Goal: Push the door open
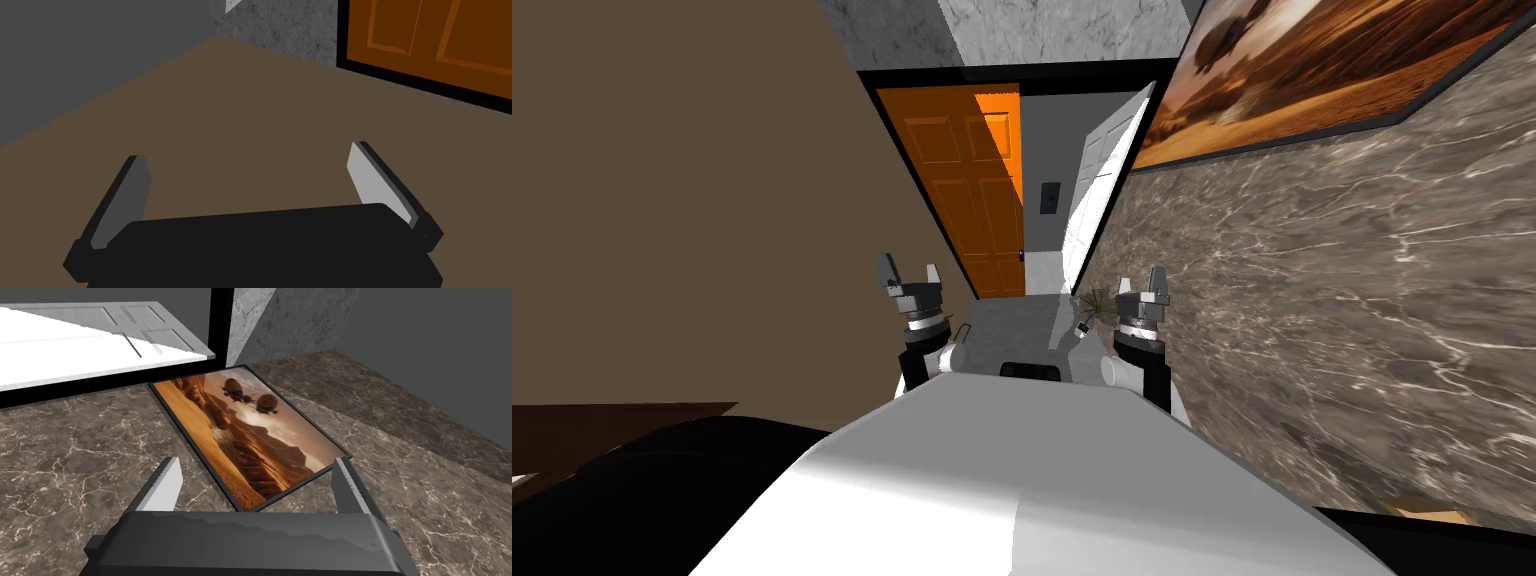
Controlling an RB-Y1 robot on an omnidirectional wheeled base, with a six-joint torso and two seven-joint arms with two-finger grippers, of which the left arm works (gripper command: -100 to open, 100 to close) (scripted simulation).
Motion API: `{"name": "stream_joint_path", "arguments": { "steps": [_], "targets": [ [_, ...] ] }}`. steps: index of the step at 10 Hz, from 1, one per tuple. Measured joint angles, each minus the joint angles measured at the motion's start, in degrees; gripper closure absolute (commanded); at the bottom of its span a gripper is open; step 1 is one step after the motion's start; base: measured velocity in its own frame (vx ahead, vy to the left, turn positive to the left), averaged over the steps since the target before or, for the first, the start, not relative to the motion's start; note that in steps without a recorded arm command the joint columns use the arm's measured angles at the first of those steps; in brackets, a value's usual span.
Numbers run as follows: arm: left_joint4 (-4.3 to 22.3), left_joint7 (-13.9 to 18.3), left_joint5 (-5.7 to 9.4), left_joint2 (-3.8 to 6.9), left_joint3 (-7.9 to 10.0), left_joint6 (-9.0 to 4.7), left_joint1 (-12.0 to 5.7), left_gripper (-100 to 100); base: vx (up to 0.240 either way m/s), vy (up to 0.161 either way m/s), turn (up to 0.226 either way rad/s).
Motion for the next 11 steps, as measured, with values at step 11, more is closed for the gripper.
{"name": "stream_joint_path", "arguments": {
  "steps": [11],
  "targets": [
    [11.83,0.85,-2.78,3.38,12.33,-1.17,-5.87,-100,0.086,0.022,-0.182]
  ]
}}
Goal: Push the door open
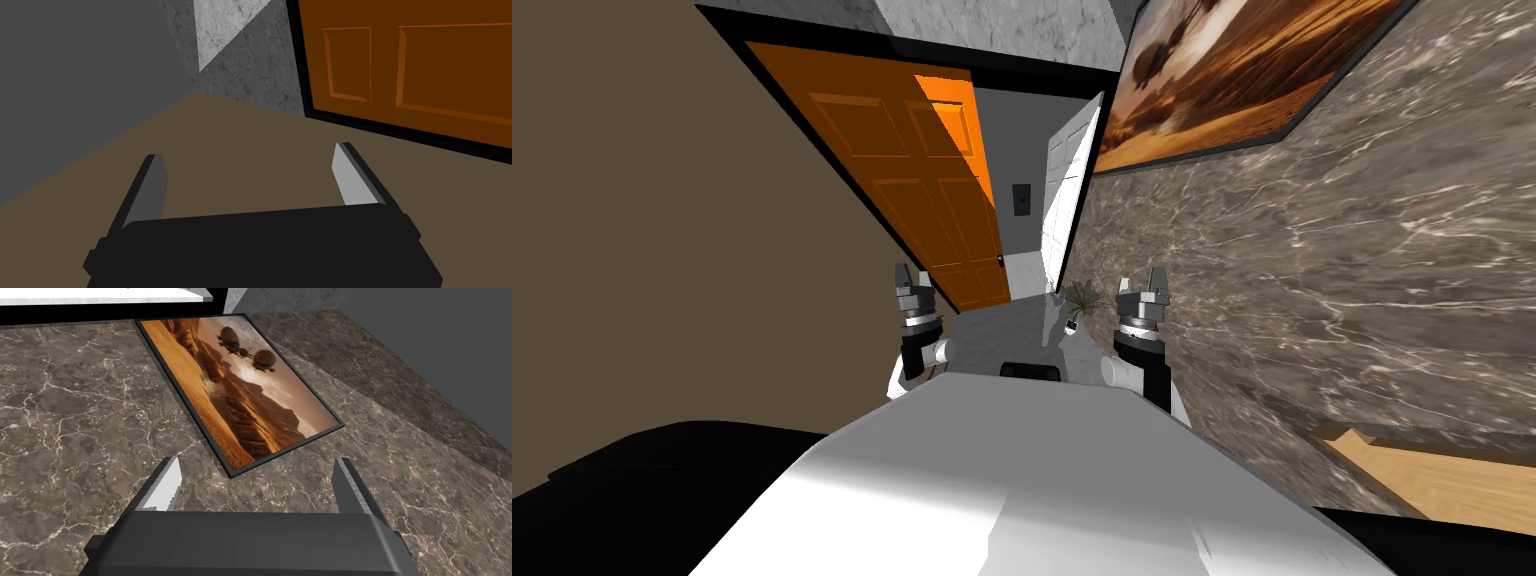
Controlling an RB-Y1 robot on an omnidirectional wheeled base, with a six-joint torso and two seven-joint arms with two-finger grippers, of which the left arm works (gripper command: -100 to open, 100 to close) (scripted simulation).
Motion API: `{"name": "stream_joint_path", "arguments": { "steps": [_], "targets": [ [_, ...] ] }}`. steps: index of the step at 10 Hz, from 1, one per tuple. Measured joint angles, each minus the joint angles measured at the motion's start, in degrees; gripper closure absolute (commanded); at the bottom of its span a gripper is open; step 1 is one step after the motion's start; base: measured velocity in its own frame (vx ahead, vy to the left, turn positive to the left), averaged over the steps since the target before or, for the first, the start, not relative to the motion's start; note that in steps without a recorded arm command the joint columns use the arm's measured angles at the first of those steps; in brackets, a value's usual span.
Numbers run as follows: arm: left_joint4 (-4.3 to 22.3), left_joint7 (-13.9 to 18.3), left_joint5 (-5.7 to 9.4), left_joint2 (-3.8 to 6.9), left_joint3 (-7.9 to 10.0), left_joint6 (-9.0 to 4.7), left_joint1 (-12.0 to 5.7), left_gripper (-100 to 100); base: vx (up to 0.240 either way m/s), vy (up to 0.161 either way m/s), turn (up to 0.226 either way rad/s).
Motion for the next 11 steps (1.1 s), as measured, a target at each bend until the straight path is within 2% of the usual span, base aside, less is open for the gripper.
{"name": "stream_joint_path", "arguments": {
  "steps": [5,6,11],
  "targets": [
    [6.21,0.44,-1.52,0.88,6.11,-1.29,-2.41,-100,0.085,0.037,-0.196],
    [7.65,0.7,-1.63,1.4,7.79,-1.27,-3.18,-100,0.078,0.046,-0.178],
    [14.85,1.36,-3.21,2.37,15.18,-2.11,-6.62,-100,0.086,0.049,-0.191]
  ]
}}
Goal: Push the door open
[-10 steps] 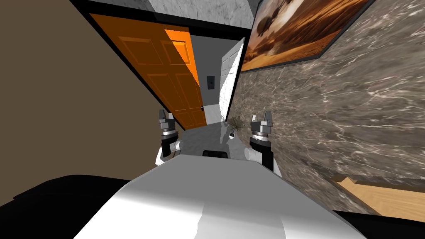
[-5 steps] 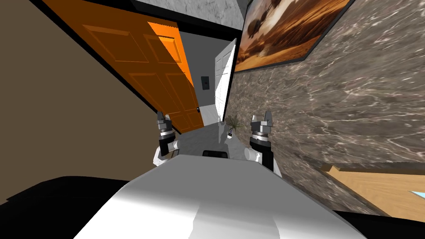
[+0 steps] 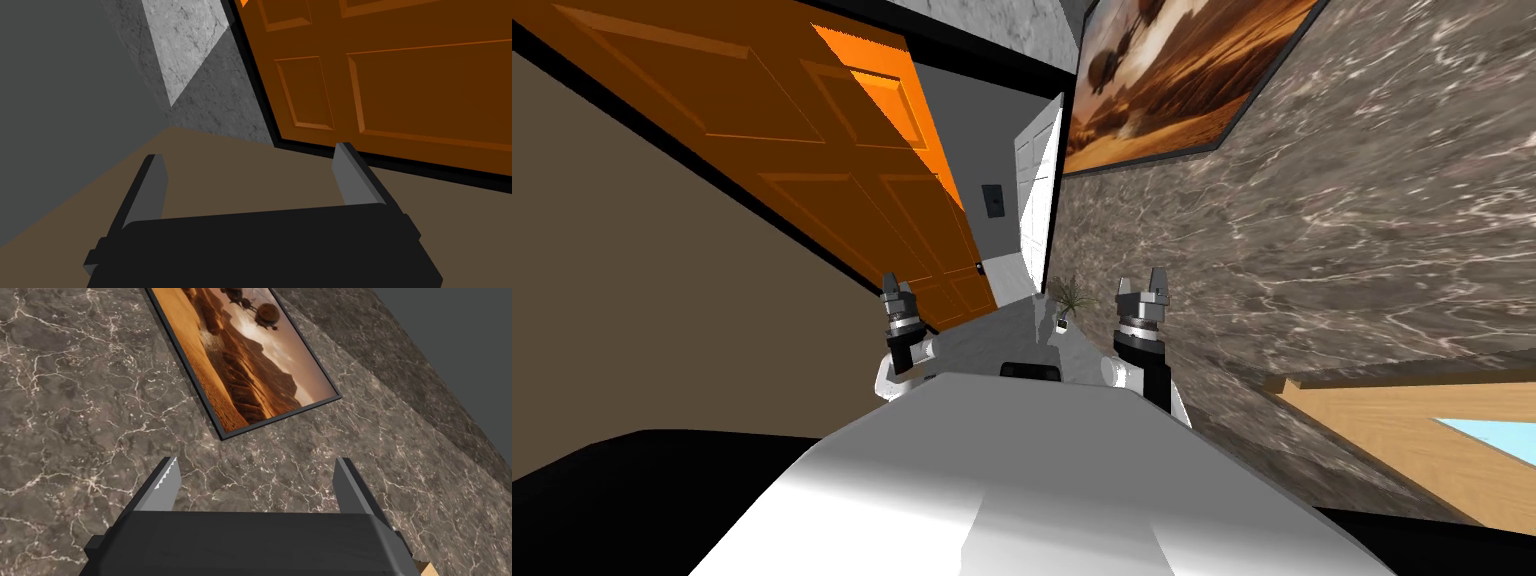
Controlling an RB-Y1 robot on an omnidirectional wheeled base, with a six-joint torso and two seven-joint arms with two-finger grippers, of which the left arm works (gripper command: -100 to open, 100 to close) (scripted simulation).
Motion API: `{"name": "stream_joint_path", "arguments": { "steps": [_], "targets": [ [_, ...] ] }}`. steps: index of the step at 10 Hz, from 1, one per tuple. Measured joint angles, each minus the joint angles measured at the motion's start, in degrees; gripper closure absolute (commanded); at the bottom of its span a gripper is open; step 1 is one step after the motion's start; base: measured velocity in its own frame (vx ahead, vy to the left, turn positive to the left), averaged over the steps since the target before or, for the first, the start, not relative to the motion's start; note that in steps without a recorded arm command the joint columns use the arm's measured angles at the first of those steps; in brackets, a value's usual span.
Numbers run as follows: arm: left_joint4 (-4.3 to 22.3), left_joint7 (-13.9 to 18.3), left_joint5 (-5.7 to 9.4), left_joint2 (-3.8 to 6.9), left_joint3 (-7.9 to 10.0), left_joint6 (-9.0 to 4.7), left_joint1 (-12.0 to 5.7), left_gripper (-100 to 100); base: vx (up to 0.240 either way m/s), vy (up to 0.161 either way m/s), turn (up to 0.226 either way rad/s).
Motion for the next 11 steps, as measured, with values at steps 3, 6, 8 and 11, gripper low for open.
{"name": "stream_joint_path", "arguments": {
  "steps": [3,6,8,11],
  "targets": [
    [4.88,0.28,-1.12,0.11,4.52,-1.08,-1.97,-100,0.082,0.061,-0.217],
    [9.42,0.81,-2.09,0.49,9.41,-1.69,-3.9,-100,0.079,0.061,-0.206],
    [12.74,0.85,-2.91,0.31,12.55,-2.25,-5.47,-100,0.076,0.06,-0.226],
    [18.23,1.21,-3.97,0.91,17.57,-2.98,-8.27,-100,0.073,0.075,-0.187]
  ]
}}
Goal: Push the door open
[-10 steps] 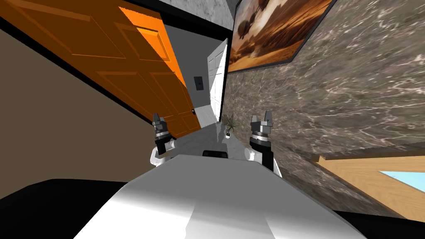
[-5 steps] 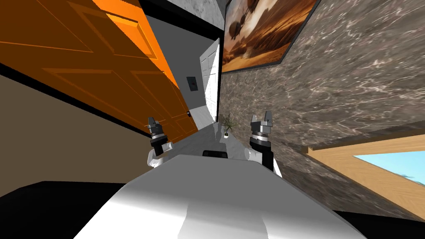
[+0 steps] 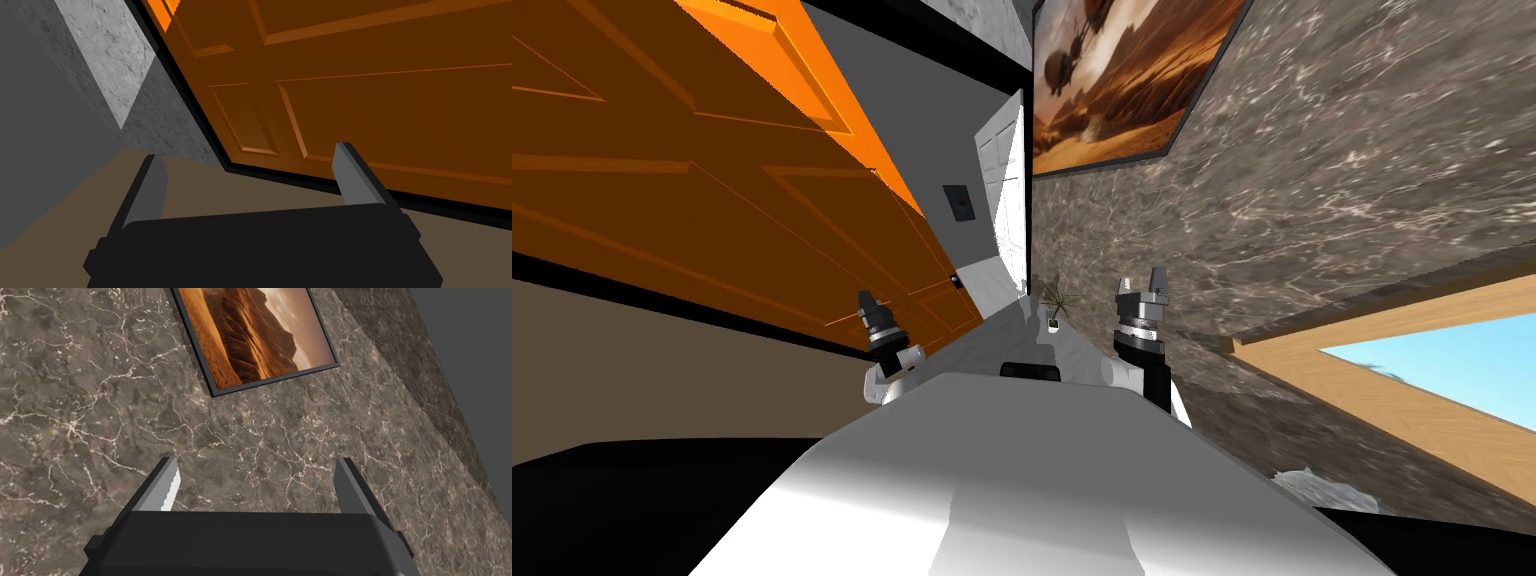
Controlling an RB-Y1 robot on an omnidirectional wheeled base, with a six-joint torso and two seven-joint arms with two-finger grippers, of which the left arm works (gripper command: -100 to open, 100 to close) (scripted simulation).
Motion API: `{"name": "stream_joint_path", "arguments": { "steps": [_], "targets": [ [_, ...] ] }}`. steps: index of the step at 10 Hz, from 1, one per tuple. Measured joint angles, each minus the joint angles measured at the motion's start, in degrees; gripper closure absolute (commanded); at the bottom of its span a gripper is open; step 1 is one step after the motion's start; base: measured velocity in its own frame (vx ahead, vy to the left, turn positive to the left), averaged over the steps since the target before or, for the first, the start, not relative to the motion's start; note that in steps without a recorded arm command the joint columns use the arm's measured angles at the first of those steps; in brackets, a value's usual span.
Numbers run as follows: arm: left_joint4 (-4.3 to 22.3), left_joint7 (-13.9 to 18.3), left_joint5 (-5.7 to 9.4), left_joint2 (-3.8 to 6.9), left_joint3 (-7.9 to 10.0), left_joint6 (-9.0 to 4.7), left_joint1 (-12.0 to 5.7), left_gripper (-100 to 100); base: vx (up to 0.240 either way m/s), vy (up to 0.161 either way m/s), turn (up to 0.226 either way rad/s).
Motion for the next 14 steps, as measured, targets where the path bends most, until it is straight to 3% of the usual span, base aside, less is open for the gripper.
{"name": "stream_joint_path", "arguments": {
  "steps": [1,2,5,10,14],
  "targets": [
    [1.38,0.05,-0.42,0.05,1.61,0.29,-1.02,-100,0.065,0.084,-0.181],
    [3.52,0.07,-0.79,-0.2,3.24,-0.45,-1.67,-100,0.071,0.069,-0.223],
    [6.82,0.83,-1.81,-0.44,8.15,-0.29,-3.27,-100,0.054,0.063,-0.176],
    [12.16,1.14,-3.12,-1.12,13.6,-1.04,-5.81,-100,0.039,0.057,-0.147],
    [18.74,1.31,-4.31,-1.38,19.15,-2.56,-8.69,-100,0.048,0.08,-0.202]
  ]
}}
